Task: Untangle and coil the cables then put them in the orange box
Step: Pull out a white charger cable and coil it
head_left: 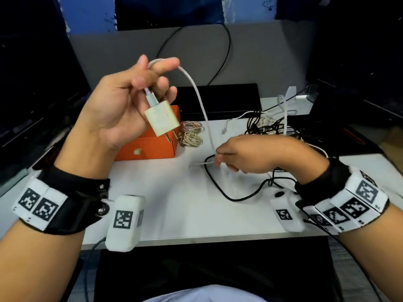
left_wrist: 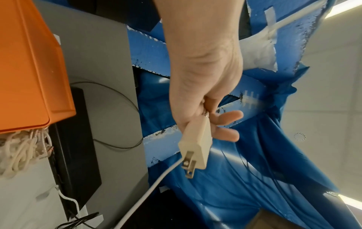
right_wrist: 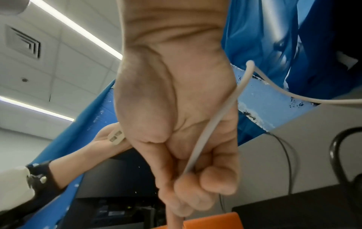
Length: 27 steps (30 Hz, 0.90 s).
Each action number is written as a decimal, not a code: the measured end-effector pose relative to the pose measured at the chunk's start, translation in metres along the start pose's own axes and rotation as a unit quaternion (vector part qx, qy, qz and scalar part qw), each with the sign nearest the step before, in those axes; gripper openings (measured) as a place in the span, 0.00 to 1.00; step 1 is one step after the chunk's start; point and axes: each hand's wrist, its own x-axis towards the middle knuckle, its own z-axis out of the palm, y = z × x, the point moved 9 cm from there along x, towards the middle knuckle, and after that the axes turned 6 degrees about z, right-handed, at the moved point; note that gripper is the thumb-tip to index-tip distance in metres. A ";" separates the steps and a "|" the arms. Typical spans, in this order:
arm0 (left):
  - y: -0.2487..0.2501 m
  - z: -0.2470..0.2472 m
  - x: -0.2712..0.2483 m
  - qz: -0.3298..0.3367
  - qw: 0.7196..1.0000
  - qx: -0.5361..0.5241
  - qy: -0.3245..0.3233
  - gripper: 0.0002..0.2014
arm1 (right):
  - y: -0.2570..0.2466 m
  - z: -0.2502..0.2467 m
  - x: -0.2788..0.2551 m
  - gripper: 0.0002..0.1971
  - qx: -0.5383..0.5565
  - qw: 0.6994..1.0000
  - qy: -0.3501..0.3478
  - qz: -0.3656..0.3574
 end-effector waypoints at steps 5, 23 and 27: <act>-0.013 0.022 -0.011 -0.063 0.992 0.072 -0.077 0.26 | 0.002 -0.067 -0.024 0.36 0.121 0.947 0.296 0.018; 0.001 0.009 0.000 0.132 0.966 0.222 0.001 0.17 | -0.026 -0.016 0.000 0.14 0.109 0.985 0.125 -0.053; -0.037 0.032 -0.007 0.081 0.860 0.483 -0.144 0.19 | -0.043 -0.040 -0.024 0.10 0.057 0.977 0.174 -0.107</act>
